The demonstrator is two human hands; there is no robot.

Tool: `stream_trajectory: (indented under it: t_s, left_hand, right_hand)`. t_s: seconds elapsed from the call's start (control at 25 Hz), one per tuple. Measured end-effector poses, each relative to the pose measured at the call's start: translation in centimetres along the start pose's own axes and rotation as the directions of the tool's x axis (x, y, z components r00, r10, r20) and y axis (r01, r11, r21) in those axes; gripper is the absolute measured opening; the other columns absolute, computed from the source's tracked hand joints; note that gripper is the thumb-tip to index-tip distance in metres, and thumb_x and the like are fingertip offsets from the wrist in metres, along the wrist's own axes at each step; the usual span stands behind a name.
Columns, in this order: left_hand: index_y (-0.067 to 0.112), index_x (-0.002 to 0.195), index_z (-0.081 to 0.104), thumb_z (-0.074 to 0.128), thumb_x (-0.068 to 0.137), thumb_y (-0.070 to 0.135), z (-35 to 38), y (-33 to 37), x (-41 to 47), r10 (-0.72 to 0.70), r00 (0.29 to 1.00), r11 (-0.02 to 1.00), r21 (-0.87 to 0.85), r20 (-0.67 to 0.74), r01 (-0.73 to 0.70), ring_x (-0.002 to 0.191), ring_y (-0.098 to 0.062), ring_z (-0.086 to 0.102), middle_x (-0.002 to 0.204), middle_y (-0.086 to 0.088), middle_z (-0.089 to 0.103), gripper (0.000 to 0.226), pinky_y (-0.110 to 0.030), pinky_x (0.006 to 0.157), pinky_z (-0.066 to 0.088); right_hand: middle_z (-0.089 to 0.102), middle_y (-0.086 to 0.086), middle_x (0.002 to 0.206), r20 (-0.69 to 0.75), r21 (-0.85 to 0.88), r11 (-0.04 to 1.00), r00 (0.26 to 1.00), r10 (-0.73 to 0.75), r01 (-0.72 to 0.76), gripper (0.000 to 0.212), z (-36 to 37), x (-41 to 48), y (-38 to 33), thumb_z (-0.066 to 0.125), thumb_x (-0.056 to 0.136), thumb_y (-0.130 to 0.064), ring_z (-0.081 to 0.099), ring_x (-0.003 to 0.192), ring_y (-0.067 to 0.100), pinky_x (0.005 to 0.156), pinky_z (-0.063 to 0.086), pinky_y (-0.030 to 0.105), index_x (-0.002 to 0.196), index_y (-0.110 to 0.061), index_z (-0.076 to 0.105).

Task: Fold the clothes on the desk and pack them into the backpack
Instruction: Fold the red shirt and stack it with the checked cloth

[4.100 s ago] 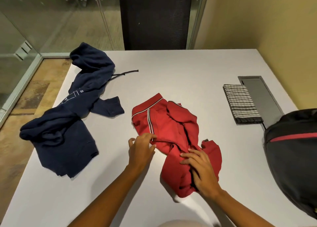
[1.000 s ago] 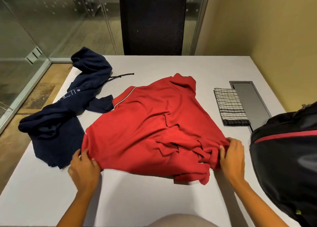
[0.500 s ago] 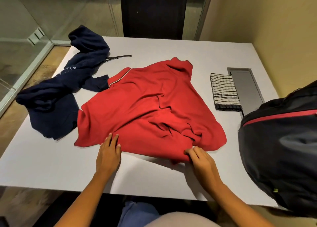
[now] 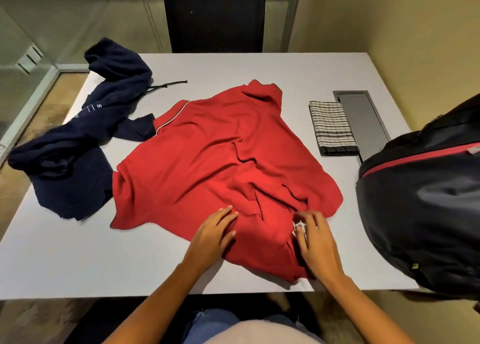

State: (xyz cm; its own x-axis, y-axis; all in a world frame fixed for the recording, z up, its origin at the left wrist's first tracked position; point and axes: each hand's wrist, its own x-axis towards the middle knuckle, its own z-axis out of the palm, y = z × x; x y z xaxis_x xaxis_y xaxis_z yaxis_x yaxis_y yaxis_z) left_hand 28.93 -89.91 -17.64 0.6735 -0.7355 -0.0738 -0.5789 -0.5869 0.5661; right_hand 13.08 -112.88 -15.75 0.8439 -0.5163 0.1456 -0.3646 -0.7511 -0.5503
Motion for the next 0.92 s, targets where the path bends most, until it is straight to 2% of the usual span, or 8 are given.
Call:
stream_trajectory:
  t_s: [0.12,0.2,0.28,0.36,0.44,0.56,0.76,0.92]
  left_hand:
    - [0.036,0.150,0.024,0.021,0.086,0.056,1.4,0.5,0.3,-0.036,0.989,0.998,0.058,0.145,0.028,0.147,-0.016,0.007,0.160,0.007,0.008,0.066,-0.041,0.118,0.008]
    - [0.036,0.151,0.018,0.028,0.085,0.038,1.3,-0.3,-0.2,-0.060,0.983,0.988,0.152,0.176,0.033,0.149,-0.018,0.000,0.161,0.007,-0.002,0.066,-0.045,0.118,0.004]
    - [0.036,0.151,0.018,0.035,0.082,0.027,0.7,-1.1,-0.9,-0.048,0.978,0.989,0.144,0.204,0.019,0.148,-0.015,-0.002,0.161,0.010,-0.004,0.071,-0.044,0.117,0.001]
    - [0.032,0.149,0.027,0.029,0.081,0.031,-0.3,-1.5,-1.4,-0.015,0.981,0.996,0.084,0.194,-0.001,0.148,-0.012,0.005,0.160,0.011,0.007,0.068,-0.039,0.118,0.002]
    - [0.026,0.142,0.043,0.022,0.078,0.038,-1.4,-1.6,-1.4,-0.019,0.993,1.000,-0.002,0.119,0.020,0.140,-0.011,0.029,0.153,0.010,0.032,0.069,-0.034,0.118,0.021]
    - [0.025,0.125,0.056,0.027,0.080,0.038,-2.9,-1.8,-0.4,-0.043,0.999,0.998,-0.047,-0.010,0.042,0.117,-0.007,0.048,0.130,0.014,0.054,0.054,-0.028,0.097,0.043]
    - [0.021,0.129,0.056,0.029,0.086,0.041,-5.0,-4.1,4.5,-0.057,0.990,0.995,0.076,-0.132,0.068,0.129,-0.011,0.044,0.141,0.008,0.048,0.054,-0.034,0.109,0.036]
    - [0.017,0.138,0.048,0.025,0.086,0.046,-7.7,-5.3,9.4,-0.077,0.982,0.975,0.191,-0.174,0.110,0.141,-0.021,0.033,0.152,-0.001,0.036,0.063,-0.040,0.115,0.025]
  right_hand:
    - [0.028,0.018,0.151,0.136,-0.006,0.958,0.949,0.284,-0.285,0.063,1.2,3.0,0.9,0.060,0.093,-0.026,0.029,0.138,0.035,0.110,0.034,0.048,0.150,-0.020,0.032]
    - [0.018,0.021,0.156,0.271,-0.101,0.973,0.935,0.230,-0.210,0.079,1.2,4.8,2.9,0.067,0.089,-0.029,0.018,0.144,0.038,0.115,0.027,0.052,0.154,-0.025,0.021]
    - [0.025,0.023,0.153,0.323,-0.193,0.974,0.929,0.180,-0.122,0.084,0.0,7.1,5.2,0.075,0.082,-0.026,0.027,0.139,0.043,0.112,0.030,0.055,0.152,-0.023,0.028]
    - [0.039,0.023,0.142,0.309,-0.291,0.950,0.929,0.203,-0.110,0.071,-1.3,9.0,6.0,0.076,0.077,-0.014,0.045,0.123,0.047,0.100,0.043,0.053,0.140,-0.018,0.045]
    - [0.052,0.021,0.124,0.185,-0.374,0.918,0.960,0.212,-0.131,0.054,-1.9,9.8,4.5,0.070,0.067,0.003,0.054,0.101,0.045,0.083,0.047,0.047,0.118,-0.012,0.060]
    - [0.058,0.017,0.104,-0.033,-0.313,0.947,0.998,0.061,-0.068,0.035,-0.9,10.1,1.0,0.066,0.061,0.009,0.054,0.088,0.039,0.076,0.042,0.043,0.092,-0.006,0.065]
    - [0.054,0.018,0.127,0.038,-0.185,0.983,0.999,0.013,-0.006,0.043,2.6,12.9,-2.4,0.066,0.079,-0.007,0.052,0.114,0.037,0.099,0.042,0.045,0.121,-0.007,0.060]
    - [0.025,0.017,0.156,0.188,-0.173,0.983,0.978,0.095,-0.062,0.058,4.6,16.7,-3.6,0.055,0.094,-0.030,0.023,0.144,0.037,0.118,0.015,0.051,0.148,-0.019,0.036]
